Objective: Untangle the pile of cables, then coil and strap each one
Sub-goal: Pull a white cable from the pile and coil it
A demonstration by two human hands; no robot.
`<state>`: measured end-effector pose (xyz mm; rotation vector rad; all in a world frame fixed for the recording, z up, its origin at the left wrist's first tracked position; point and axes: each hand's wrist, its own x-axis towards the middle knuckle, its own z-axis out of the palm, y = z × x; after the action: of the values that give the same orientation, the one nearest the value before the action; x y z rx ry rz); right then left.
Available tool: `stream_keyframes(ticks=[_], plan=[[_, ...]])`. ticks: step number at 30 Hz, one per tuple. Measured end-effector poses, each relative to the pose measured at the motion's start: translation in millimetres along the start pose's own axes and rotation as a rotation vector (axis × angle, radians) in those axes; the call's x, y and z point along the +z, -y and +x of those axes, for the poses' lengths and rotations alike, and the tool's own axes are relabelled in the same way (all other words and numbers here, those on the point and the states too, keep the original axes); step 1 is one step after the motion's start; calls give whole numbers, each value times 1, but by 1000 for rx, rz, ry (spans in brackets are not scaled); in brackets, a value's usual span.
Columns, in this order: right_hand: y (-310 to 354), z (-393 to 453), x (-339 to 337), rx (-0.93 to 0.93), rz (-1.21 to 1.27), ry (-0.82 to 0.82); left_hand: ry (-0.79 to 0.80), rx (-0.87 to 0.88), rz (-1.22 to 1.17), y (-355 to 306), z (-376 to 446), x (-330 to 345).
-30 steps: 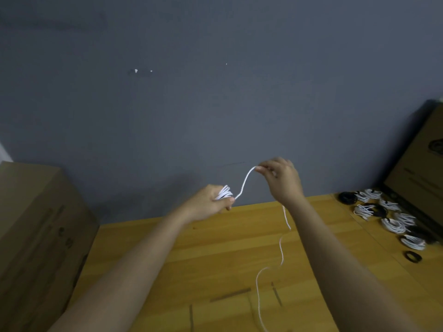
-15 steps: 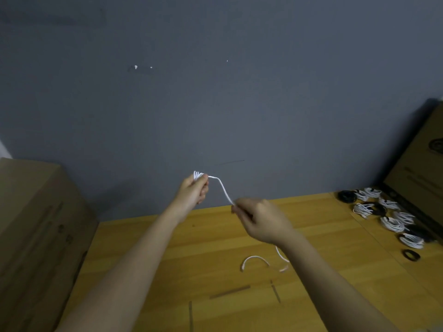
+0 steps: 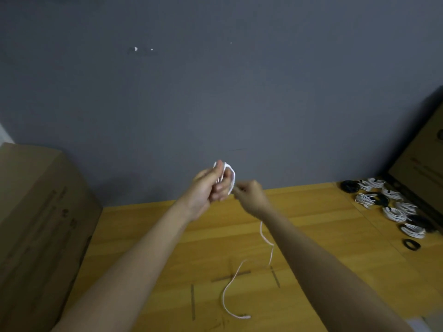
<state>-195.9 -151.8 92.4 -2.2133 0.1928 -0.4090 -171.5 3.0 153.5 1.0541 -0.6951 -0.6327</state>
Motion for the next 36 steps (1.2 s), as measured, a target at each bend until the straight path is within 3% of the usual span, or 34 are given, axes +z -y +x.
stream_keyframes(ticks=[3, 6, 11, 13, 16, 18, 22, 26, 29, 31, 34, 36], plan=[[-7, -33, 35, -18, 131, 187, -214, 29, -30, 7, 10, -11], [-8, -59, 45, -36, 117, 281, -331, 53, 453, 18, 18, -34], [-2, -68, 12, -172, -40, 187, -179, -169, 1199, 37, 11, -65], [7, -60, -9, -264, -106, 80, -71, -207, 1339, 38, 2, -63], [18, -39, -43, -351, -196, -132, 62, -152, 1213, 35, -13, -47], [18, -27, -58, -290, -139, -189, 92, -150, 1003, 31, -20, -35], [18, -19, -41, -67, 236, -165, 194, -152, 409, 19, -18, -13], [5, -38, 9, 56, 376, 36, 140, -41, 122, 15, -6, -7], [-11, -60, 34, 134, 317, 188, -85, 3, 317, 19, 9, -10], [-19, -71, 40, 88, 204, 206, -200, 7, 667, 30, 13, -20], [-16, -77, 36, -120, -43, 260, -99, -175, 1194, 60, 7, -46], [-15, -75, 27, -194, -107, 248, -61, -274, 1247, 73, 1, -53]])
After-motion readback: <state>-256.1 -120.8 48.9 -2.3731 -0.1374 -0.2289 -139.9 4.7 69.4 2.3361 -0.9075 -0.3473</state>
